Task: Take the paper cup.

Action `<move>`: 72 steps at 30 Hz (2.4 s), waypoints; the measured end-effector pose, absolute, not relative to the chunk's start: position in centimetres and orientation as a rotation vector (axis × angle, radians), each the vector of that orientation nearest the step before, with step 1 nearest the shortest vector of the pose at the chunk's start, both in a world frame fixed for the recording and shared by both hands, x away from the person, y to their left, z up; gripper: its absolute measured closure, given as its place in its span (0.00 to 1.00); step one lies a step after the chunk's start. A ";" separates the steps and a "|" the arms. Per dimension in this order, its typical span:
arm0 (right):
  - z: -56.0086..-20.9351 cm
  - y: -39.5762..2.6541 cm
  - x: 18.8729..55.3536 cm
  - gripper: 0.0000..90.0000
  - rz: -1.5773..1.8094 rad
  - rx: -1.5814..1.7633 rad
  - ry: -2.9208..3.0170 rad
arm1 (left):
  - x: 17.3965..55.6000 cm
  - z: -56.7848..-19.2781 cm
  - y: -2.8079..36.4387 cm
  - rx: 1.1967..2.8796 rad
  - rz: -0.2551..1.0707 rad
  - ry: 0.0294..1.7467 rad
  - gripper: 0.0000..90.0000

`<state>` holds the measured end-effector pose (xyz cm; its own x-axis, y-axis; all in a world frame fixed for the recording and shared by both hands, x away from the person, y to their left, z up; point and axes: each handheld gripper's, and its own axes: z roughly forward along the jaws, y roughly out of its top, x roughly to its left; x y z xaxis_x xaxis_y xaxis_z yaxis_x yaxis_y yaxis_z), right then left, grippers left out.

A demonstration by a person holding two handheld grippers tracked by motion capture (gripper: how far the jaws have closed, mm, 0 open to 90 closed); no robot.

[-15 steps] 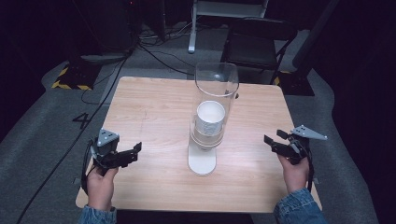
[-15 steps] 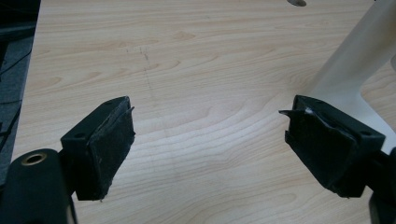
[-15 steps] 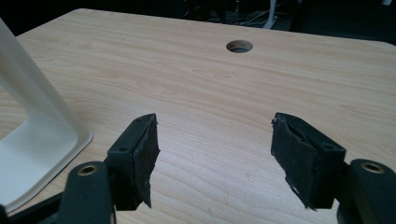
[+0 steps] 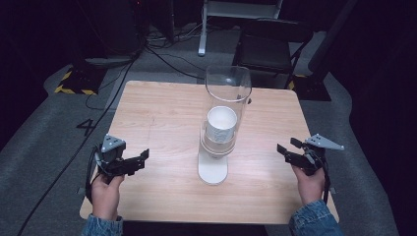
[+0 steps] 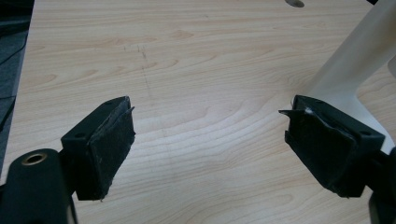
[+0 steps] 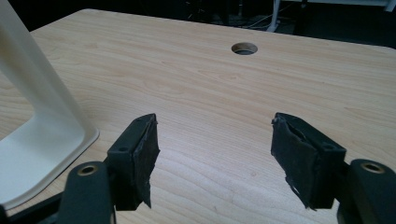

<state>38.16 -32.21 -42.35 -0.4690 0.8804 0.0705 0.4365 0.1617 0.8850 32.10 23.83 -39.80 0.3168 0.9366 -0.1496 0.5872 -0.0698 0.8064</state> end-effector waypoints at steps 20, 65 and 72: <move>-41.0 -29.4 36.8 0.35 1.336 1.120 2.059 | 32.1 -39.8 23.9 1.762 0.520 1.374 0.17; -42.3 -17.1 36.9 0.20 1.512 0.824 2.307 | 32.5 -40.6 23.8 1.784 0.489 1.386 0.17; -42.9 -15.5 37.2 0.18 1.511 0.791 2.305 | 32.5 -40.7 23.7 1.787 0.487 1.387 0.17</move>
<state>37.15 -15.53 -42.91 -0.8132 0.5781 0.0677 0.2927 0.3056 0.9061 32.48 23.75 -40.67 0.3234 0.9311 -0.1685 0.6210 -0.0744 0.7803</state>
